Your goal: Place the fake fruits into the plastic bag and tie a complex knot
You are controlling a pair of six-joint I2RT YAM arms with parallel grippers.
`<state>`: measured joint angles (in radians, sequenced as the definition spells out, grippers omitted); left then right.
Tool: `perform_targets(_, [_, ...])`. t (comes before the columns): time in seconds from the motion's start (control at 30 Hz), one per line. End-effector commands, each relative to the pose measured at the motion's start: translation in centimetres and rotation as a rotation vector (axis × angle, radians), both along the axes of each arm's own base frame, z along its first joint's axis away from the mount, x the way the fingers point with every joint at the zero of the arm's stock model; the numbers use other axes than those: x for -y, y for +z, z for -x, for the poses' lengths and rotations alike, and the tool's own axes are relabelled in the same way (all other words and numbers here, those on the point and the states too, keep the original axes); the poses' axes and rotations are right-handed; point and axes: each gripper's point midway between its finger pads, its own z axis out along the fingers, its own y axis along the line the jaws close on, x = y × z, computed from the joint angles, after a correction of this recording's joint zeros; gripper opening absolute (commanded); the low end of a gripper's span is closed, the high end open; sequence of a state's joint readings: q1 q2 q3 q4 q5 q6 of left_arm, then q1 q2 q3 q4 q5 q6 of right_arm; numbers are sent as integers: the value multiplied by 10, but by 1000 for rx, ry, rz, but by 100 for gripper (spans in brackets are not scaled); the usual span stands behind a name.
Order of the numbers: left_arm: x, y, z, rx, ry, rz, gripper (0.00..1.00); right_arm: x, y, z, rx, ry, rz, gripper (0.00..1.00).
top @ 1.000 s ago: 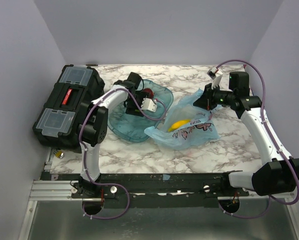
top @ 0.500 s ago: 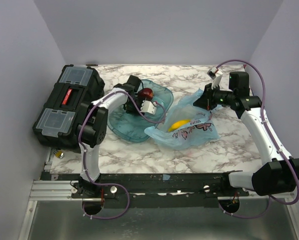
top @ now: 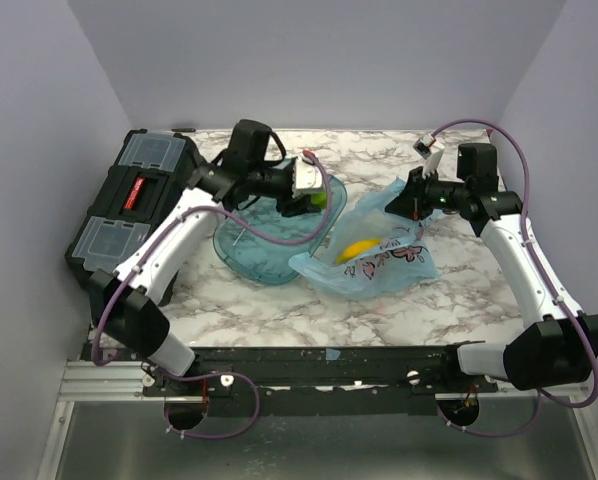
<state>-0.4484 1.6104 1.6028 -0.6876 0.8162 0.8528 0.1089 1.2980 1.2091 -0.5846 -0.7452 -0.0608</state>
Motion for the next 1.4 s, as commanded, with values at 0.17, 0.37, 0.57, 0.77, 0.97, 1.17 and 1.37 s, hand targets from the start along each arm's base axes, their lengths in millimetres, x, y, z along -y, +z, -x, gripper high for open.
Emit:
perform_targets(0.17, [102, -15, 57, -66, -191, 186, 32, -5, 14, -6, 30, 18, -43, 1])
perform_targets(0.37, [148, -57, 40, -101, -151, 120, 33, -5, 16, -8, 33, 16, -44, 1])
perform_targets(0.57, [166, -95, 14, 16, 2, 71, 43, -3, 16, -10, 36, 5, -30, 1])
perform_targets(0.77, [174, -127, 7, 130, 43, -15, 52, -2, 14, -16, 25, -8, -22, 1])
perform_targets(0.97, [162, -144, 6, 159, 73, -111, 80, 1, 9, -17, 19, -13, -1, 1])
perform_targets(1.17, [152, -90, 26, 148, 32, -41, 85, 1, 4, -17, 8, -16, 3, 1])
perform_targets(1.37, [136, -16, 76, 95, -123, 77, 86, 2, -1, -14, 1, -15, 8, 1])
